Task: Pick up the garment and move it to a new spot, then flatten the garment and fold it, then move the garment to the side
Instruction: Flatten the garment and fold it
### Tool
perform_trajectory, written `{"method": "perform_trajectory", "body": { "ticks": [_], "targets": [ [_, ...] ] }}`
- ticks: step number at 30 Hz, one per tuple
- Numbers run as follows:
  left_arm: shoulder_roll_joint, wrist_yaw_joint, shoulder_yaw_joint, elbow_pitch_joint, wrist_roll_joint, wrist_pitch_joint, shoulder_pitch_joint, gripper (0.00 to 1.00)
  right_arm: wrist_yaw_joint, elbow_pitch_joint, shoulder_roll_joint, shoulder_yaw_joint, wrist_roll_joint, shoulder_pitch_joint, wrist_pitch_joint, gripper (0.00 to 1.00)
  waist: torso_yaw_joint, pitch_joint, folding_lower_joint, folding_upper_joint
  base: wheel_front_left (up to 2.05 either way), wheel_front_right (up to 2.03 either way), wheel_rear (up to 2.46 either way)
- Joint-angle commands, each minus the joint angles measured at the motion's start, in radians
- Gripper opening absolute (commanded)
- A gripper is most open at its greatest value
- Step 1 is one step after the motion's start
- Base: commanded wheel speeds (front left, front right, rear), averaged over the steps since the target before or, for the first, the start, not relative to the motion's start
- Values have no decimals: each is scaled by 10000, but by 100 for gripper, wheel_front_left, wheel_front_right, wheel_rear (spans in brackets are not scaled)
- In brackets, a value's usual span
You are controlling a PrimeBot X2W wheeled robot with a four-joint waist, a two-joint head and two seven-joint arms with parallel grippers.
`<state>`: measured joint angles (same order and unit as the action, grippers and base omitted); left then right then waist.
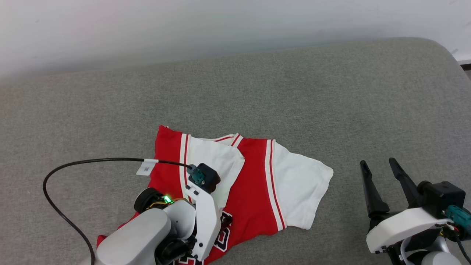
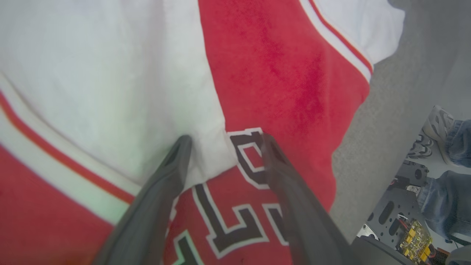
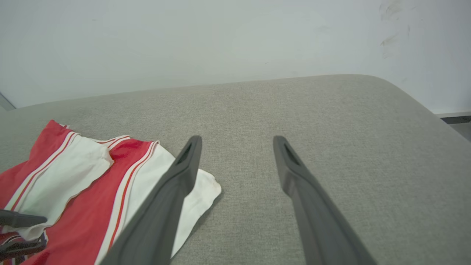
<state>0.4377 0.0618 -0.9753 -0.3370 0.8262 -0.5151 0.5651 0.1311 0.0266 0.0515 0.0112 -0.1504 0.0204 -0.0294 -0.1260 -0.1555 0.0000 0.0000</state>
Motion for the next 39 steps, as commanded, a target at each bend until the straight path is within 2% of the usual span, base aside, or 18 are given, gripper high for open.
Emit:
{"method": "perform_trajectory", "body": {
  "ticks": [1,2,6,10,12,15,18,23,27,30,31,32,33,36,39],
  "targets": [
    [-41,59,-111,-238,116,-143,-95,14,-7,-57,-14,-5,-88,98,72,100,-67,-76,0,0,0,0,0],
    [-44,80,-139,-327,97,-168,-83,0,-7,-76,-14,6,-98,120,99,100,-76,-98,0,0,0,0,0],
    [-136,175,-168,-467,33,110,-15,0,-7,-173,-14,46,-149,155,145,100,-36,-134,0,0,0,0,0],
    [-326,161,72,-15,-157,951,237,0,-5,-247,-14,153,-172,97,181,100,205,-18,0,0,0,0,0],
    [-319,16,312,292,-242,1450,309,0,-7,-256,-14,179,-166,71,166,100,360,75,0,0,0,0,0],
    [-292,-390,834,867,-111,2242,111,0,-7,-231,-16,230,-141,12,117,100,614,230,0,0,0,0,0],
    [-29,-1068,1572,1343,169,2932,-428,0,-7,-162,-13,292,-100,-81,52,100,865,340,0,0,0,0,0],
    [501,-2101,2974,1513,1231,3828,-1786,0,-7,-35,-14,256,-59,-123,-85,100,1164,352,0,0,0,0,0],
    [751,-2483,3667,1170,1915,4281,-2841,0,-5,74,-14,258,-26,-127,-157,100,1304,308,0,0,0,0,0],
    [688,-2548,3688,916,2122,4352,-3345,0,-7,138,-13,294,30,-139,-200,100,1373,292,0,0,0,0,0],
    [653,-2568,3653,823,2122,4364,-3436,8,-7,157,-13,312,45,-144,-217,100,1394,296,0,0,0,0,0],
    [674,-2603,3574,734,2006,4408,-3480,70,-5,167,-13,317,61,-147,-239,100,1405,304,0,0,0,0,0],
    [626,-2648,3556,689,1912,4556,-3474,100,-7,164,-13,328,83,-146,-260,100,1415,340,0,0,0,0,0],
    [447,-2878,3556,658,1517,5178,-3413,100,-7,171,-13,354,113,-171,-301,100,1419,480,0,0,0,0,0],
    [421,-3292,3562,789,907,5990,-3324,100,-7,173,-14,366,171,-249,-343,100,1398,694,0,0,0,0,0]
  ]
}}
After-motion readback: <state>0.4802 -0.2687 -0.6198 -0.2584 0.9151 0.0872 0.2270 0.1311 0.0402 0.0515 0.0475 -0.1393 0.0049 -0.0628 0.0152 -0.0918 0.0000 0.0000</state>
